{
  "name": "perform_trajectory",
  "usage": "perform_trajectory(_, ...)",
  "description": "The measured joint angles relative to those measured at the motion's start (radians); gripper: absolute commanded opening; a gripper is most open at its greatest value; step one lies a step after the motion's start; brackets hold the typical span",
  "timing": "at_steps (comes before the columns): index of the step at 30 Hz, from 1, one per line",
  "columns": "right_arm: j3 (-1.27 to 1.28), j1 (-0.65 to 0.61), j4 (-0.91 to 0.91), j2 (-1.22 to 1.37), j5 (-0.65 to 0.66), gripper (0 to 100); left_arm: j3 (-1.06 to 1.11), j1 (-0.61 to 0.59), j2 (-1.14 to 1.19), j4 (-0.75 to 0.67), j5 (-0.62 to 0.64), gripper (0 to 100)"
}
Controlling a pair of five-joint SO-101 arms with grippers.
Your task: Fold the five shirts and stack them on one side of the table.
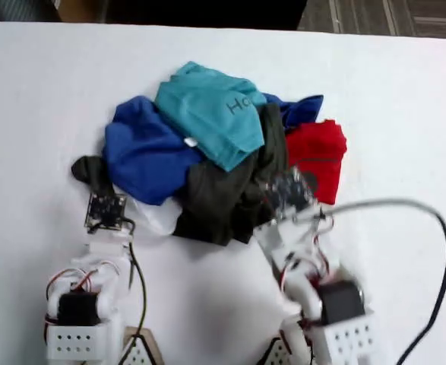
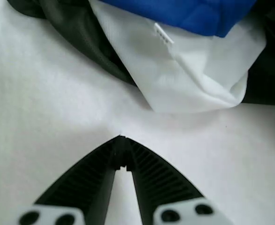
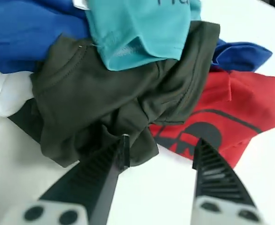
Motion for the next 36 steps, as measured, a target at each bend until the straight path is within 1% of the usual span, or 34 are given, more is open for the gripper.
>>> perform_trajectory(4,-0.173,0.054,0.029,0.292,0.002,23.1,0.000,0.000,0.000,0.000,0.000,3)
perform_trajectory(7,-0.253,0.066,0.072,0.428,0.002,23.1,0.000,0.000,0.000,0.000,0.000,3)
perform_trajectory(10,-0.269,0.066,0.083,0.483,0.002,23.1,0.000,0.000,0.000,0.000,0.000,3)
perform_trajectory(20,-0.269,0.143,0.089,0.499,0.002,23.1,0.000,0.000,0.000,-0.014,-0.003,4)
perform_trajectory(21,-0.269,0.144,0.089,0.499,0.002,23.1,0.000,0.000,0.000,-0.037,-0.017,5)
perform_trajectory(23,-0.269,0.143,0.089,0.499,0.002,23.1,0.000,-0.011,0.000,-0.101,-0.109,10)
perform_trajectory(26,-0.247,0.143,0.081,0.499,0.002,23.1,-0.005,-0.055,0.000,-0.232,-0.328,17)
perform_trajectory(27,-0.245,0.144,0.075,0.499,0.002,23.1,-0.008,-0.077,0.000,-0.281,-0.382,18)
perform_trajectory(29,-0.244,0.143,0.072,0.499,0.002,23.1,-0.015,-0.118,0.000,-0.374,-0.393,21)
perform_trajectory(31,-0.244,0.143,0.072,0.499,0.002,23.1,-0.031,-0.121,0.000,-0.443,-0.364,22)
perform_trajectory(33,-0.244,0.143,0.072,0.499,0.002,23.1,-0.057,-0.117,0.000,-0.477,-0.339,22)
perform_trajectory(36,-0.244,0.143,0.072,0.499,0.002,23.1,-0.086,-0.064,0.000,-0.493,-0.328,22)
